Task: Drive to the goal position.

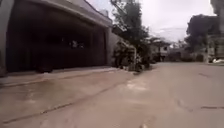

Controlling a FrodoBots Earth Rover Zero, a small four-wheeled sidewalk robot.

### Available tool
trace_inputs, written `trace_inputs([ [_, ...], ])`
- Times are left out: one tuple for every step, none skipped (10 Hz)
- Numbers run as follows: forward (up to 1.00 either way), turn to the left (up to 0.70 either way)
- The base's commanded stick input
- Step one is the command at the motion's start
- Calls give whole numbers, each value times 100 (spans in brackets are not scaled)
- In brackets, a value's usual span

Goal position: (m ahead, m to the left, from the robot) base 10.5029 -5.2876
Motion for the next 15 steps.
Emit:
trace_inputs([
  [100,-38],
  [100,-29],
  [100,-2],
  [100,-2],
  [100,-7],
  [100,-39],
  [100,-39],
  [100,-39],
  [100,-39],
  [100,-39],
  [100,-39],
  [100,-40],
  [100,-40],
  [100,-39],
  [100,-39],
])
